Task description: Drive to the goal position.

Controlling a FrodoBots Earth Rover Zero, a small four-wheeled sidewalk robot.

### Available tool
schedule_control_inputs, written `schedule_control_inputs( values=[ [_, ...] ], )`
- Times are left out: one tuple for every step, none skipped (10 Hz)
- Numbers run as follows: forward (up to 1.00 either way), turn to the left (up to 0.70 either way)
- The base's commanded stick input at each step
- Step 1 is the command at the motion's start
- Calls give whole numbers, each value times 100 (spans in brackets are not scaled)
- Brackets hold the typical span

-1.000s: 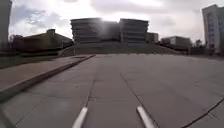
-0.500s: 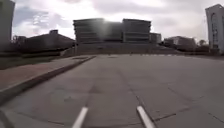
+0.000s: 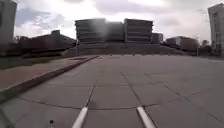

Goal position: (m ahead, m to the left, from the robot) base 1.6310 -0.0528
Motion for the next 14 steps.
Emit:
schedule_control_inputs(
  values=[
    [100, 0],
    [100, 0],
    [100, 0],
    [100, 0],
    [100, 0],
    [100, 0],
    [100, 0],
    [100, 0],
    [100, 0],
    [100, 0],
    [100, 0],
    [100, 0],
    [100, -1],
    [100, -25]
  ],
)
